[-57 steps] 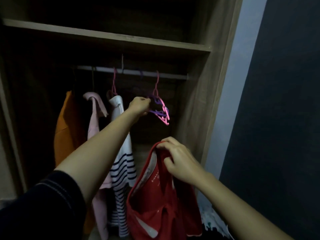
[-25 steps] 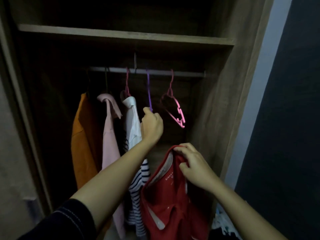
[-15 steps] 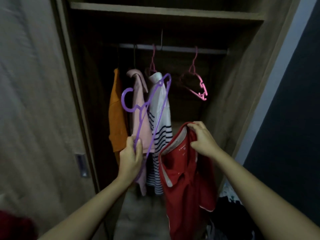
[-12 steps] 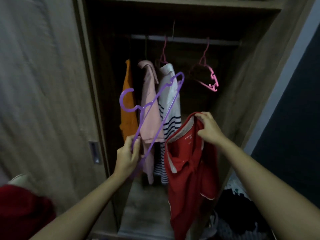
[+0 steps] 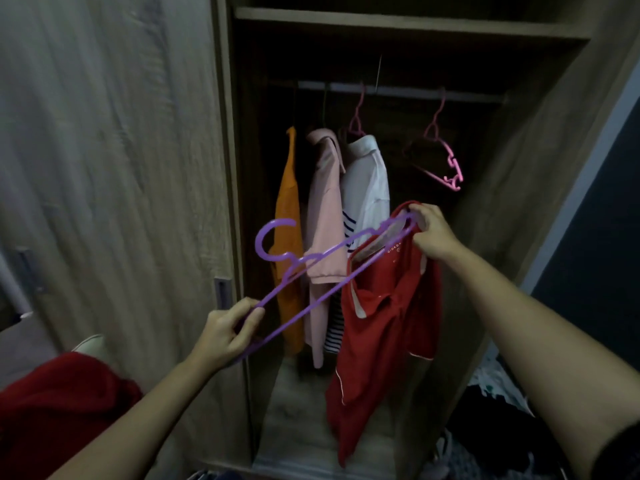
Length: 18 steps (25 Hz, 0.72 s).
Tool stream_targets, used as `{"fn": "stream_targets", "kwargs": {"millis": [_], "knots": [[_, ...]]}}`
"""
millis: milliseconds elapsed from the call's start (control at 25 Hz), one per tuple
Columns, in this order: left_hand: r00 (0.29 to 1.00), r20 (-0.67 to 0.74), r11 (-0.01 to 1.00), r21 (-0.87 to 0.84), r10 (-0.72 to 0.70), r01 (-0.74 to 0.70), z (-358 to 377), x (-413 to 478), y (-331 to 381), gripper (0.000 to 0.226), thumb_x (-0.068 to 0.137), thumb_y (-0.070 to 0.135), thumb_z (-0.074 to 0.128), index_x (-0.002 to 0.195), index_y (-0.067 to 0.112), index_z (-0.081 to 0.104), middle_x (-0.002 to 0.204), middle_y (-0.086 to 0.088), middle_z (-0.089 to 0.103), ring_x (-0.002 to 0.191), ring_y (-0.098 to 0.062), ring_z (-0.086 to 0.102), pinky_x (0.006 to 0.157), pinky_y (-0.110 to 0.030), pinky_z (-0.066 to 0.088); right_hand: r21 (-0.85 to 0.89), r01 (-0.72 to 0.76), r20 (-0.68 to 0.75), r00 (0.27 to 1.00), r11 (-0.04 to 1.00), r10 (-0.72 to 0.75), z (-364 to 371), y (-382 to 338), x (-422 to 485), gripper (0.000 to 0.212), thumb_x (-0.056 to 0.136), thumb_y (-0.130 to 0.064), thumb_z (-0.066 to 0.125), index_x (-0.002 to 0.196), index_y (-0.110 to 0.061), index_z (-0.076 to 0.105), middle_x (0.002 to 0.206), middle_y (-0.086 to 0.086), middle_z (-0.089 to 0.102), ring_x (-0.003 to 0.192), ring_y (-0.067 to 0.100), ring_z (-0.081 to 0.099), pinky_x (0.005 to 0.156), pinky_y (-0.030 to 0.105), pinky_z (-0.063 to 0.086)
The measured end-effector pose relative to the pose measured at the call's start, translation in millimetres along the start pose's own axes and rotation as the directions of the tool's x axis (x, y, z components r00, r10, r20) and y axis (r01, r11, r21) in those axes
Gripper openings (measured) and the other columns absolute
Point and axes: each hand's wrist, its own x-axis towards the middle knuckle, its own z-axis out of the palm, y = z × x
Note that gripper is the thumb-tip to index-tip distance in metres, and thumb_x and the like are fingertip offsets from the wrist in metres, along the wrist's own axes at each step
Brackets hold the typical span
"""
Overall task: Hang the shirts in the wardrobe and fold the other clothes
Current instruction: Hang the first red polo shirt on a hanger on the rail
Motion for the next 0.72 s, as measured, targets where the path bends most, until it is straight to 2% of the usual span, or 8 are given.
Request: {"fn": "stream_targets", "kwargs": {"millis": [80,200,280,400,520,600,680,720], "knots": [[0.996,0.092,1.000,-0.014,0.009,-0.008,-1,2,-2,0.027,0.097,0.046,0.038,0.095,0.026,0.057,0.069,0.030,0.057,0.052,0.004,0.059,0.051,-0.013,0.045,-0.048,0.065,0.040,0.997,0.997,-0.063,2,-9,0,0.067,0.070,0.029,0.040,0.133,0.009,0.040,0.142,0.022,0.029,0.135,0.030,0.035,0.103,0.011,0.023],[0.989,0.141,0.999,0.006,0.035,-0.036,11,17,3,0.030,0.098,0.047,0.035,0.099,0.024,0.056,0.065,0.022,0.050,0.053,0.009,0.052,0.055,-0.003,0.036,-0.334,0.262,0.208,0.958,0.906,-0.200,9,-34,-12,0.075,0.066,0.014,0.050,0.136,-0.011,0.044,0.144,0.009,0.033,0.134,0.029,0.035,0.109,0.038,0.032],[0.989,0.140,0.999,0.009,0.043,-0.045,24,28,8,0.029,0.097,0.044,0.036,0.100,0.022,0.055,0.066,0.018,0.049,0.053,0.017,0.049,0.056,0.003,0.031,-0.432,0.366,0.298,0.921,0.824,-0.253,21,-60,-33,0.077,0.066,0.006,0.050,0.137,-0.022,0.041,0.146,0.000,0.033,0.134,0.026,0.033,0.100,0.043,0.034],[0.991,0.122,0.998,0.025,0.058,-0.062,43,37,16,0.020,0.096,0.038,0.040,0.099,0.023,0.054,0.064,0.014,0.052,0.057,0.012,0.052,0.058,0.006,0.028,-0.336,0.460,0.381,0.865,0.822,-0.327,43,-85,-63,0.076,0.064,-0.005,0.045,0.139,-0.021,0.039,0.147,0.000,0.031,0.136,0.022,0.028,0.102,0.040,0.026],[1.000,-0.007,0.999,0.042,0.018,-0.018,44,45,17,0.009,0.092,0.031,0.048,0.093,0.024,0.054,0.068,0.008,0.055,0.058,0.008,0.048,0.056,0.005,0.026,-0.175,0.544,0.458,0.783,0.821,-0.421,40,-84,-68,0.071,0.070,-0.018,0.047,0.140,-0.021,0.038,0.142,0.001,0.038,0.131,0.009,0.032,0.110,0.040,0.021],[0.997,-0.061,0.998,0.033,0.048,-0.046,38,50,11,0.015,0.093,0.035,0.047,0.092,0.023,0.056,0.078,0.006,0.057,0.058,0.008,0.047,0.057,0.002,0.028,-0.320,0.708,0.415,0.702,0.630,-0.578,29,-80,-57,0.053,0.085,-0.039,0.047,0.137,-0.027,0.041,0.129,-0.002,0.056,0.115,0.003,0.045,0.102,0.041,0.030],[0.994,-0.056,0.995,0.020,0.098,-0.097,32,55,6,0.028,0.097,0.045,0.039,0.093,0.023,0.057,0.067,0.004,0.061,0.056,0.002,0.052,0.056,-0.004,0.033,-0.589,0.715,0.377,0.655,0.376,-0.655,20,-76,-43,0.053,0.090,-0.061,0.028,0.122,-0.028,0.054,0.100,0.001,0.071,0.094,0.020,0.063,0.084,0.040,0.043],[0.992,-0.044,0.991,0.075,0.118,-0.115,32,57,3,0.030,0.098,0.047,0.037,0.095,0.024,0.057,0.065,0.002,0.063,0.054,-0.003,0.055,0.055,-0.010,0.038,-0.668,0.680,0.377,0.660,0.303,-0.649,18,-74,-37,0.061,0.088,-0.068,0.019,0.107,-0.027,0.059,0.085,0.003,0.072,0.081,0.027,0.067,0.070,0.037,0.047]]}}
